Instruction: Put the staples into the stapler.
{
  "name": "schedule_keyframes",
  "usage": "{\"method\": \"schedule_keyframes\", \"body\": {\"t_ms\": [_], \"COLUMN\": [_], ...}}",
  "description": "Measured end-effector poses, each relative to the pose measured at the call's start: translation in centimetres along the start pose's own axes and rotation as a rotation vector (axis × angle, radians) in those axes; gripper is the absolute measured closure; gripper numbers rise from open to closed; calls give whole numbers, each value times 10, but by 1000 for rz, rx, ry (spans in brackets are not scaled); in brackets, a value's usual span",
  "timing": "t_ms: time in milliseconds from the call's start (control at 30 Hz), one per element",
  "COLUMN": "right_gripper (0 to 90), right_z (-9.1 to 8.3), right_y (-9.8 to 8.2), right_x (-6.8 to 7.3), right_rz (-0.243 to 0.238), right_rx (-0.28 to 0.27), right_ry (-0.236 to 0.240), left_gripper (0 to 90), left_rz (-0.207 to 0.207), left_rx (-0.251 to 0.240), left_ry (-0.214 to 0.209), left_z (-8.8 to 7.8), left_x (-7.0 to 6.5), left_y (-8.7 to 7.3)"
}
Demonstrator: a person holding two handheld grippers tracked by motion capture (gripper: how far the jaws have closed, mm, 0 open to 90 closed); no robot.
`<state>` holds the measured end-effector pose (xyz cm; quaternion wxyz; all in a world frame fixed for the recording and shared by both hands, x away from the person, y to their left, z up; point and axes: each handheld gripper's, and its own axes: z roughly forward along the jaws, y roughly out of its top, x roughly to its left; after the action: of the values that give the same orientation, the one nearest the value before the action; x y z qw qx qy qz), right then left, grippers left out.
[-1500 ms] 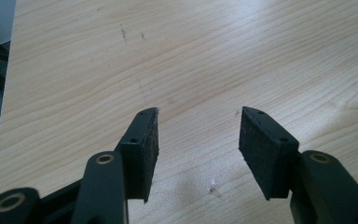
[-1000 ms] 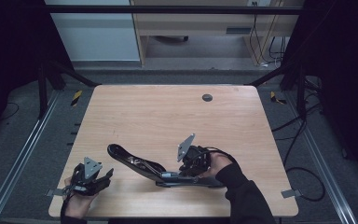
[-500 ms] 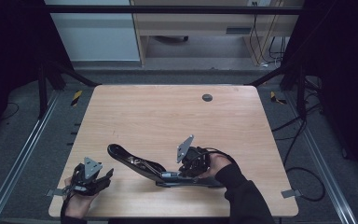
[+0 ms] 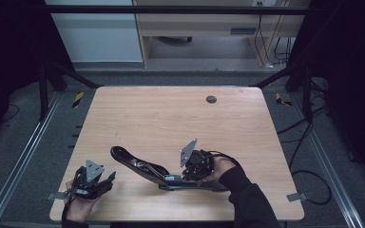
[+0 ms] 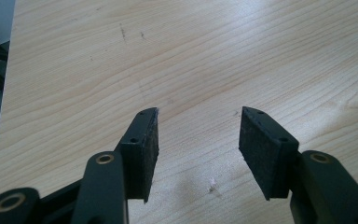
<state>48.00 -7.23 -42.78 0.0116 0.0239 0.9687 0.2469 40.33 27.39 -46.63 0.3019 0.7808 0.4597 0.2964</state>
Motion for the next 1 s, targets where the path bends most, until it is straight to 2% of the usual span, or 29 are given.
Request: {"method": "schedule_keyframes", "body": {"t_ms": [133, 267, 433, 567, 733, 867, 967, 1000], "right_gripper": [780, 772, 719, 665, 597, 555, 542, 538], "right_z": [1, 2, 0, -5, -14, -22, -29, -31], "right_y": [0, -1, -2, -3, -11, -22, -33, -36], "right_x": [0, 0, -1, -1, 3, 9, 11, 12], "right_rz": [0, 21, 60, 105, 186, 242, 299, 311], "right_rx": [3, 9, -3, -12, -90, -149, -194, -203], "right_ry": [2, 3, 2, -29, -122, -241, -319, -330], "left_gripper": [468, 468, 467, 463, 450, 435, 428, 428], "left_rz": [0, -1, -6, -16, -19, -35, -37, -36], "left_rx": [1, 0, -5, -14, -28, -51, -67, -72], "left_ry": [-1, 0, -3, -17, -30, -42, -45, -46], "left_z": [0, 0, -1, -2, -4, -6, -8, -8], "left_x": [0, 0, 0, -1, -3, -5, -6, -6], "left_y": [0, 0, 0, 1, 2, 2, 3, 3]}}
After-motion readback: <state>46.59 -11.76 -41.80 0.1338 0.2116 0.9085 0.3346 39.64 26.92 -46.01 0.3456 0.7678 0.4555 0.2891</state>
